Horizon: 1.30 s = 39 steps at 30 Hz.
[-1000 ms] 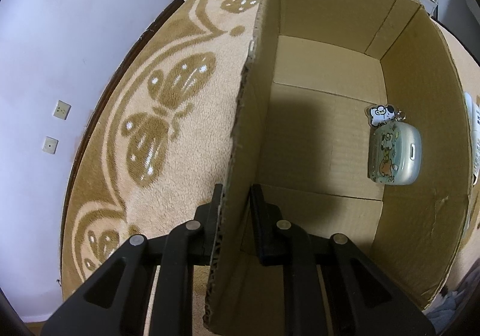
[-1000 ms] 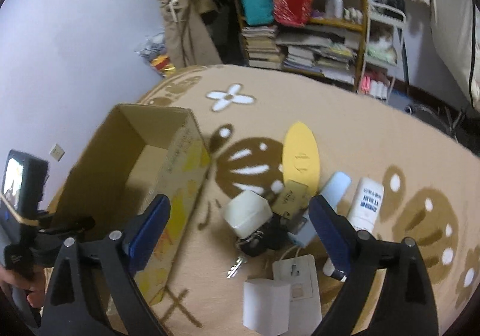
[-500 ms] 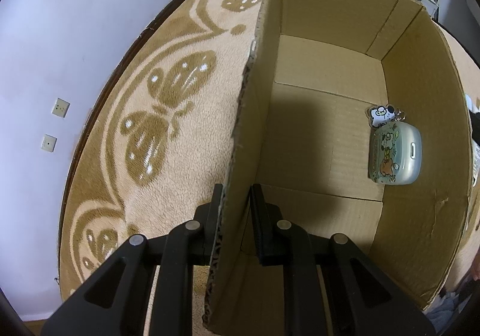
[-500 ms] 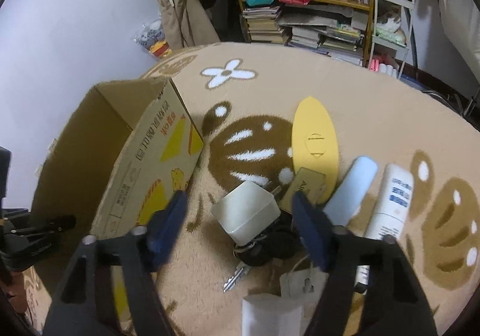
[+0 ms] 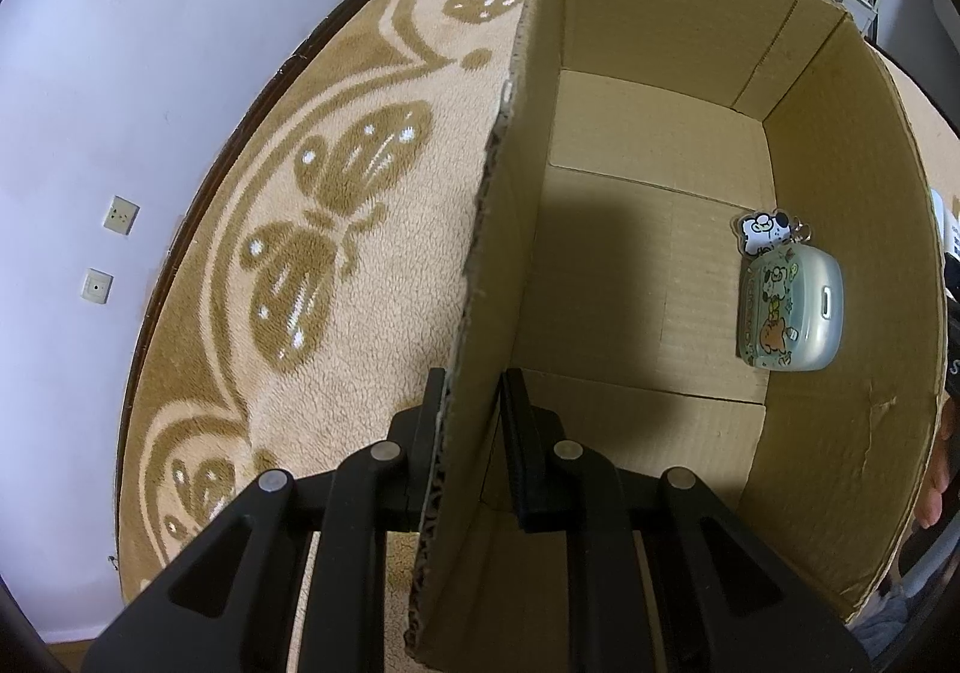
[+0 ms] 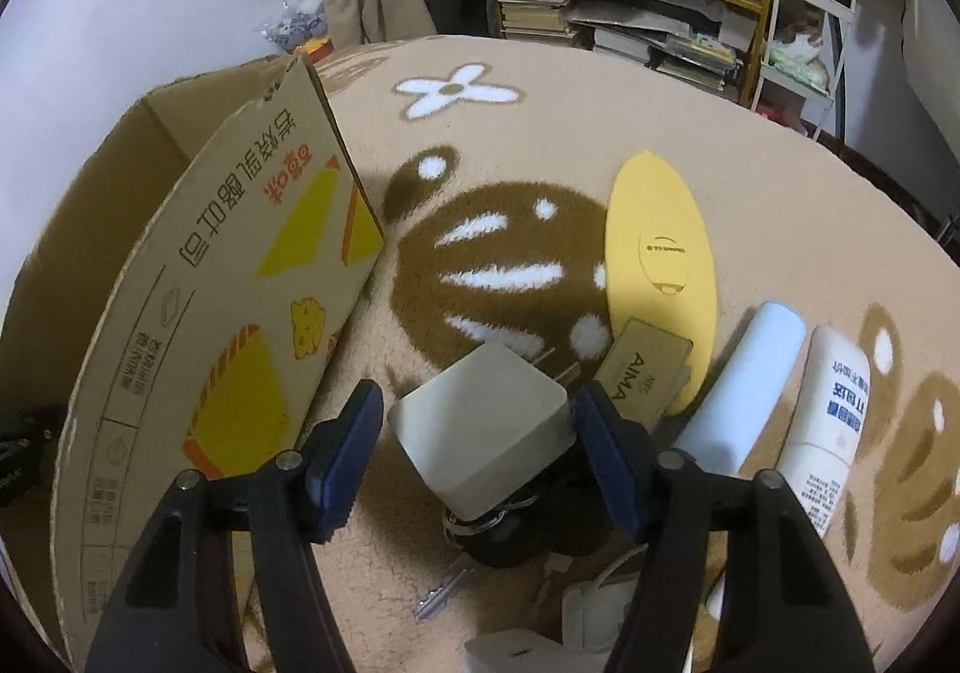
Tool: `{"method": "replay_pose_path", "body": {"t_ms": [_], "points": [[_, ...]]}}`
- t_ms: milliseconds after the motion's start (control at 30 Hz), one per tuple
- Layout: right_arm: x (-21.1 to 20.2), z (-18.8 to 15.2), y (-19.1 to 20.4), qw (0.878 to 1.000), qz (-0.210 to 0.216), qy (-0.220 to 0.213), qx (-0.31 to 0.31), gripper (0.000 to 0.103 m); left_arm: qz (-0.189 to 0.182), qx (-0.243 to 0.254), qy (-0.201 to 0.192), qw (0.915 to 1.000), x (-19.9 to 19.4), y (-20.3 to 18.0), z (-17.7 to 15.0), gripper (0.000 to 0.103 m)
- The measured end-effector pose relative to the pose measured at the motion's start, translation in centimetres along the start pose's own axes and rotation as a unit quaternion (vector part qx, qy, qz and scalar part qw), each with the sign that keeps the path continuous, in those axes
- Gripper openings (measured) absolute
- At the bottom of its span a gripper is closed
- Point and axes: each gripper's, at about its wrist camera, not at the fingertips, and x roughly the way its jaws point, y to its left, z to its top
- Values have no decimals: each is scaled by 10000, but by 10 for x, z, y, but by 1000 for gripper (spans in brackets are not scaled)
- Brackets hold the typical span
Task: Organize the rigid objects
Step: 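Move the right gripper to the white square charger and grasp it, then lower the white charger into the box and open the right gripper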
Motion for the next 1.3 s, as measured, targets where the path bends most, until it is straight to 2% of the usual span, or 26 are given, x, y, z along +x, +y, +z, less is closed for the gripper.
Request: {"method": "replay_pose_path", "body": {"t_ms": [233, 667, 1000, 1300], "points": [[7, -4, 8, 9997, -144, 38, -183, 69, 12, 9, -10, 10000, 0, 0, -1, 16], [-7, 0, 9, 9999, -133, 0, 62, 68, 4, -1, -3, 10000, 0, -1, -1, 16], [-62, 19, 19, 9962, 296, -793, 202, 68, 41, 26, -14, 10000, 1, -3, -2, 16], [-98, 25, 65, 9882, 641, -1346, -355, 68, 81, 47, -22, 10000, 0, -4, -2, 17]]}}
